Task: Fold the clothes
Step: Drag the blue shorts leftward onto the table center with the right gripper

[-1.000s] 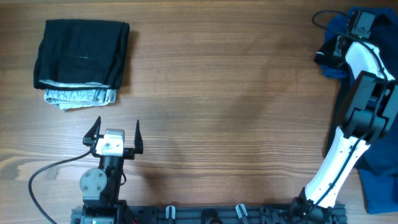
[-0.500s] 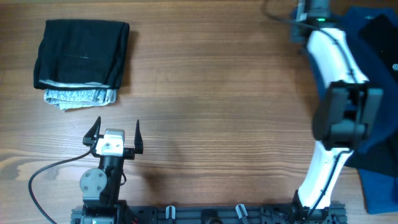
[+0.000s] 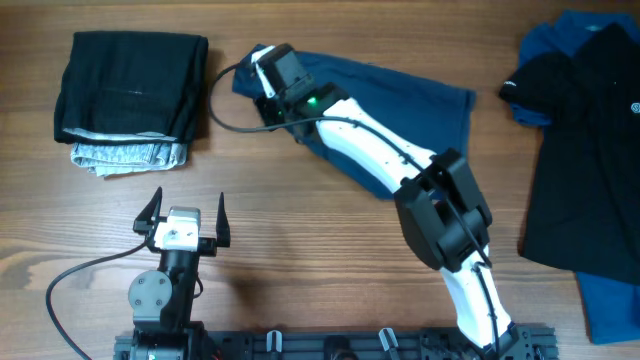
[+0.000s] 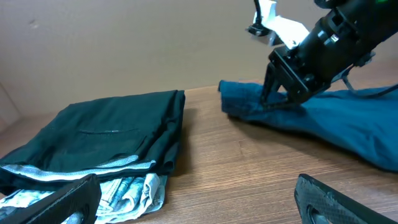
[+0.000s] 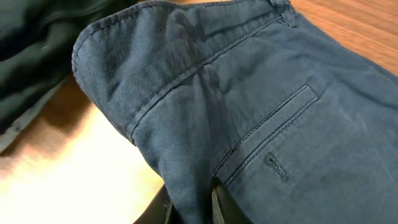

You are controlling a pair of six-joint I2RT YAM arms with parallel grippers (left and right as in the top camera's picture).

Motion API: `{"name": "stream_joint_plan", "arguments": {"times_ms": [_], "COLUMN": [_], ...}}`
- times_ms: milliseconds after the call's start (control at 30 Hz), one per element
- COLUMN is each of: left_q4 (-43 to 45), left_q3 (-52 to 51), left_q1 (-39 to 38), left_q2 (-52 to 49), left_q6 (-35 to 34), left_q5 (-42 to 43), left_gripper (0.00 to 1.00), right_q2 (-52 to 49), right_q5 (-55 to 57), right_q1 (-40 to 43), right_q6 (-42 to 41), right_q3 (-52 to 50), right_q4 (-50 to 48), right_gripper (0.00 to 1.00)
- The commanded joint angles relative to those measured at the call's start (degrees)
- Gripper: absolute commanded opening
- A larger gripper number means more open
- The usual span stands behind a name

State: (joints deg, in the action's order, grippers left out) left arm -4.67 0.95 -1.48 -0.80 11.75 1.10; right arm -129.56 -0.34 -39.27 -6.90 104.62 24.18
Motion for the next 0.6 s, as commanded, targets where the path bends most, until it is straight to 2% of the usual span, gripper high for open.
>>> {"name": "stream_joint_plan", "arguments": {"times_ms": [0, 33, 67, 133, 200, 300, 367, 500, 533, 567], "left_q4": [0.1, 0.1, 0.1, 0.1, 0.1, 0.1, 0.1, 0.2, 1.0, 1.1], "left_q3": [-0.4, -0.4, -0.4, -0.4, -0.4, -0.4, -0.4, -0.4, -0.4, -0.4], "left_q1": [0.2, 0.2, 0.2, 0.2, 0.2, 0.2, 0.2, 0.2, 0.2, 0.2], "left_q2": [0.4, 0.4, 0.4, 0.4, 0.4, 0.4, 0.4, 0.4, 0.4, 0.4], "left_q6": [0.7, 0.7, 0.7, 0.7, 0.7, 0.7, 0.7, 0.8, 5.2, 6.1], "left_q5": [-0.6, -0.6, -0.6, -0.6, -0.6, -0.6, -0.6, -0.6, -0.8, -0.8], "left_gripper": [1.0, 1.0, 1.0, 1.0, 1.0, 1.0, 1.0, 1.0, 1.0, 1.0], "right_q2": [-0.5, 0.0, 0.7, 2.9, 5.8, 9.7, 11.0, 10.9, 10.9, 10.9], "right_q5": [-1.4, -1.5, -1.5, -4.3, -8.8, -8.7, -8.7, -8.1, -8.1, -8.1], "right_q1": [-0.9, -0.5, -0.1, 1.1, 3.0, 7.5, 13.7, 25.3, 29.3, 31.2], "right_q6": [-0.6, -0.6, -0.7, -0.8, -1.4, -4.0, -3.7, -2.1, -2.1, -2.1], "right_q3": [0.7, 0.7, 0.7, 0.7, 0.7, 0.7, 0.7, 0.7, 0.7, 0.7], "right_q4": [1.2, 2.8, 4.1, 7.2, 10.6, 22.1, 33.0, 42.5, 44.3, 45.4], "right_gripper": [0.31, 0.57, 0.67, 0.78, 0.81, 0.81, 0.81, 0.84, 0.84, 0.84]}}
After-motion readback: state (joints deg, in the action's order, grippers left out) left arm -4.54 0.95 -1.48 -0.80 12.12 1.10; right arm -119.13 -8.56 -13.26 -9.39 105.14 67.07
